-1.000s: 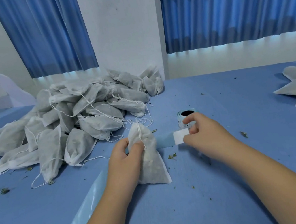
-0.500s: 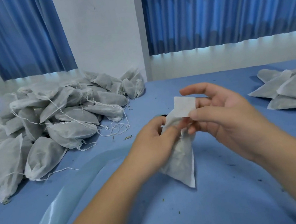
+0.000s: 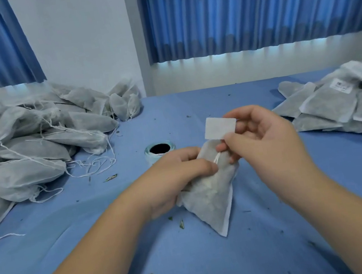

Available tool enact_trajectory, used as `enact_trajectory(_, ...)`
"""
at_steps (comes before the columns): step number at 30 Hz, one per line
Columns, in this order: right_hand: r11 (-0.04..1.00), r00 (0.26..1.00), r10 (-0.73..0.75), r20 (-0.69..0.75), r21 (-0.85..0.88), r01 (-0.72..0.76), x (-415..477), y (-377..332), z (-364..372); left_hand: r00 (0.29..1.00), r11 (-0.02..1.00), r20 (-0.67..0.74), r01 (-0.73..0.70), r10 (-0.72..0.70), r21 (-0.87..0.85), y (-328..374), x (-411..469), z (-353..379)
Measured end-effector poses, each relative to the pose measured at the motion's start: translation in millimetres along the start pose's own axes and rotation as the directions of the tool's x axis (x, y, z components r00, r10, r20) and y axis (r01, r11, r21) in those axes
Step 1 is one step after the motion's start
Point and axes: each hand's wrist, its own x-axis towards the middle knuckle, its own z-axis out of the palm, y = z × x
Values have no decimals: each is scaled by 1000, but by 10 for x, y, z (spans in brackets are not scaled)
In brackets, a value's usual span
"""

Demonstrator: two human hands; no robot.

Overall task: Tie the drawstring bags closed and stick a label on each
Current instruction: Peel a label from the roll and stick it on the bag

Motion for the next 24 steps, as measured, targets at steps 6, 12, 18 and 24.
enact_trajectory(6,703,876,-456,159,-540,464,-92,5,19,995,980,96,-4,23,-199,34,-120,-56)
enact_trajectory(12,537,802,-530,275,-624,569,-134,-6,-11,995,974,102,7,16,-225,49,-161,-20)
enact_trajectory(18,454,765,-507,398,-631,629,-142,-61,-52,997,972,75,2,16,-235,89,-190,-48)
enact_trajectory(24,436,765,-400,504,-629,643,-155,-81,-79,999,935,37,46,-35,-352,125,-224,-40)
